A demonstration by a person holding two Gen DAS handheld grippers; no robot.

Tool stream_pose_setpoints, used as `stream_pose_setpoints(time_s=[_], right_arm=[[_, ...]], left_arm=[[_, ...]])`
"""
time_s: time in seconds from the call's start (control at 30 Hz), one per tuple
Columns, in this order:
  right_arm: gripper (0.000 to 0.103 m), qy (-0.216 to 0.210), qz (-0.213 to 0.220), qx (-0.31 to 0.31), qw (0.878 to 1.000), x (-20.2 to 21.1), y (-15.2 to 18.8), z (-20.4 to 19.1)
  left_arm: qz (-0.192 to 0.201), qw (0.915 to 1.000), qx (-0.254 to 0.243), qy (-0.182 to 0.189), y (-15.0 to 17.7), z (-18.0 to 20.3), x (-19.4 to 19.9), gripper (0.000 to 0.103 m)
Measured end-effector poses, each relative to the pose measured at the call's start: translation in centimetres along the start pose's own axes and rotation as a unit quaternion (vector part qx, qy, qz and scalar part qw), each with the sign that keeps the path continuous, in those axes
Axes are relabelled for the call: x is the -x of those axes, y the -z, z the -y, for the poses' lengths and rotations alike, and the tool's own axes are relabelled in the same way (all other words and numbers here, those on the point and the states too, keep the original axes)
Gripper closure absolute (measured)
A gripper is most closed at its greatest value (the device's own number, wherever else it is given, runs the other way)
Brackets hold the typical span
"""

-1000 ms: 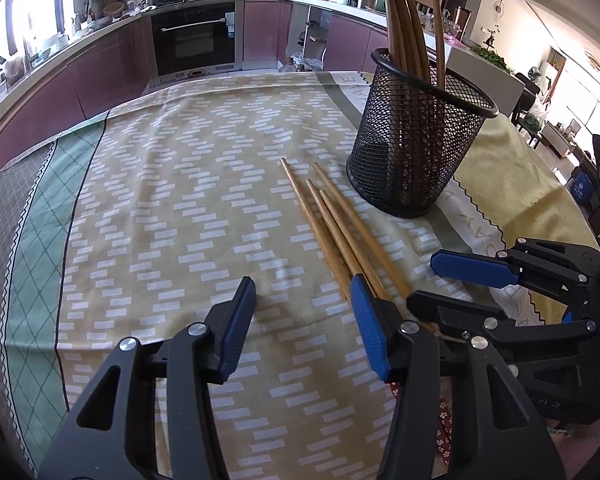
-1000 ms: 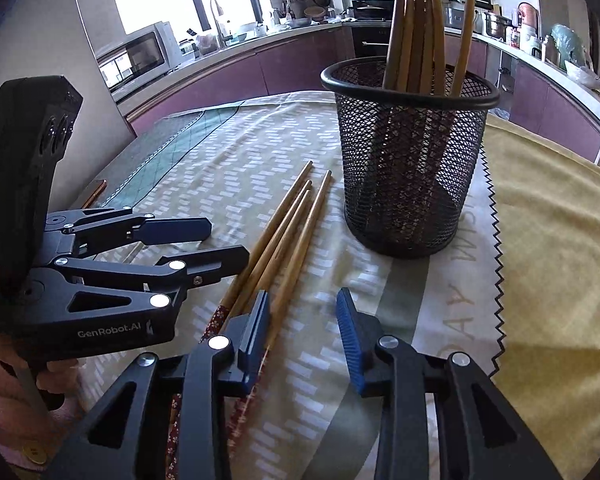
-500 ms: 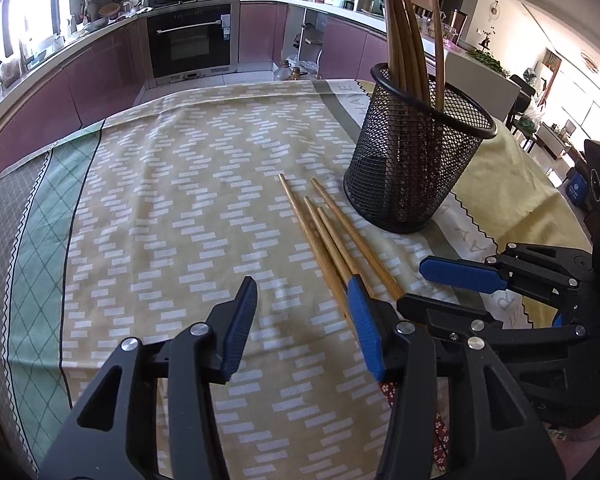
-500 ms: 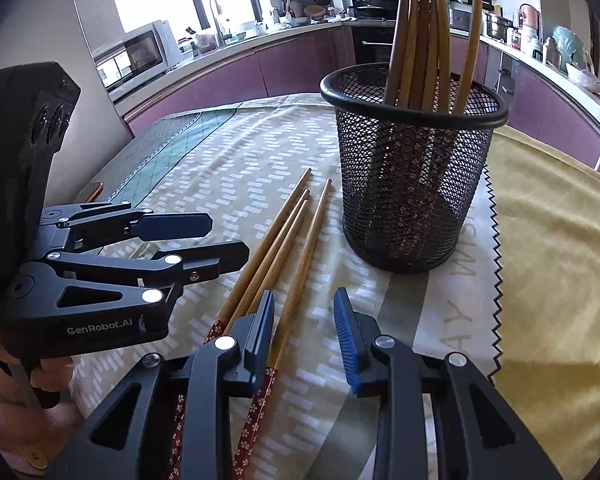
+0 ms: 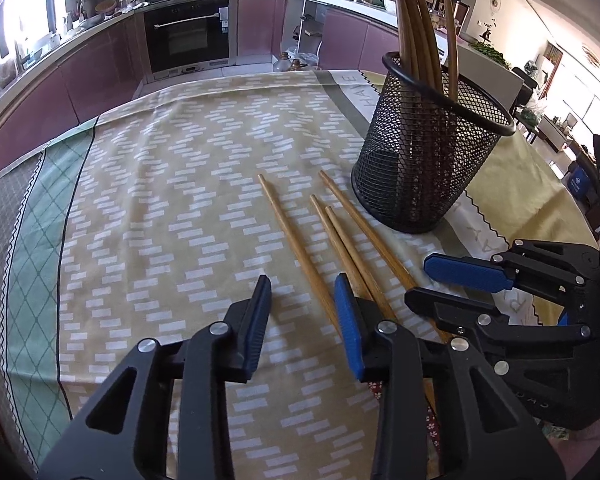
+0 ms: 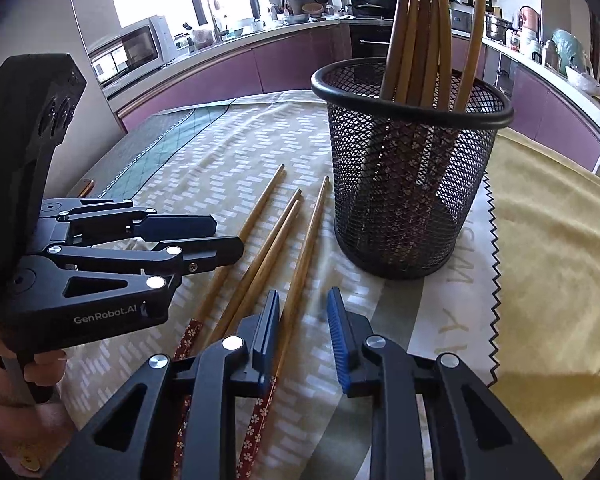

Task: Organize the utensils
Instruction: 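Move the left tool back over the loose chopsticks while the right tool follows, then close the left tool on a wooden chopstick while the right tool grasps another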

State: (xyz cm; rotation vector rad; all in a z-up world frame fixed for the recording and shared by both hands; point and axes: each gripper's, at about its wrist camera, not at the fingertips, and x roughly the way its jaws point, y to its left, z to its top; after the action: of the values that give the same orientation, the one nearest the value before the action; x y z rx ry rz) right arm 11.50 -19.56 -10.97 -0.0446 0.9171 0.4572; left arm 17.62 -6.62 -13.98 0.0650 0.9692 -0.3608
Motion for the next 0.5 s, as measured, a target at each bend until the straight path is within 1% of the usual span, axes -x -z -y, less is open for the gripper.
stream_pose_setpoints(time_s=[0.03, 0.2, 0.23, 0.27, 0.3, 0.33, 0.4, 0.5], right_arm=[[0.080, 0.001, 0.000, 0.001, 1.000, -0.1, -0.1, -0.1], [0.080, 0.003, 0.004, 0.000, 1.000, -0.9, -0.8, -0.4], [0.082, 0.004, 0.004, -0.001, 1.000, -0.9, -0.9, -0.3], [0.086, 0.005, 0.005, -0.003, 1.000, -0.9, -0.9, -0.2], [0.089, 0.003, 0.005, -0.006, 1.000, -0.9, -0.9, -0.1], [0.091, 0.000, 0.005, -0.011, 1.000, -0.9, -1.0, 0.2], [0.095, -0.006, 0.006, -0.021, 1.000, -0.9, -0.9, 0.6], [0.097, -0.013, 0.008, -0.031, 0.999, -0.7, -0.8, 1.0]], left_arm=[[-0.002, 1.0000, 0.002, -0.002, -0.1, -0.1, -0.1, 0.069], [-0.003, 0.9999, -0.001, -0.011, -1.2, 0.1, -0.9, 0.070], [-0.003, 0.9999, -0.002, -0.014, -1.4, 0.2, -1.0, 0.072], [-0.003, 0.9998, -0.003, -0.017, -1.4, 0.2, -1.1, 0.079], [-0.003, 0.9998, -0.001, -0.018, -1.4, 0.2, -1.1, 0.082], [-0.003, 0.9999, 0.003, -0.016, -1.5, 0.3, -1.2, 0.086], [-0.002, 0.9998, 0.009, -0.015, -1.4, 0.2, -1.1, 0.089], [0.000, 0.9997, 0.021, -0.011, -1.2, 0.0, -0.9, 0.094]])
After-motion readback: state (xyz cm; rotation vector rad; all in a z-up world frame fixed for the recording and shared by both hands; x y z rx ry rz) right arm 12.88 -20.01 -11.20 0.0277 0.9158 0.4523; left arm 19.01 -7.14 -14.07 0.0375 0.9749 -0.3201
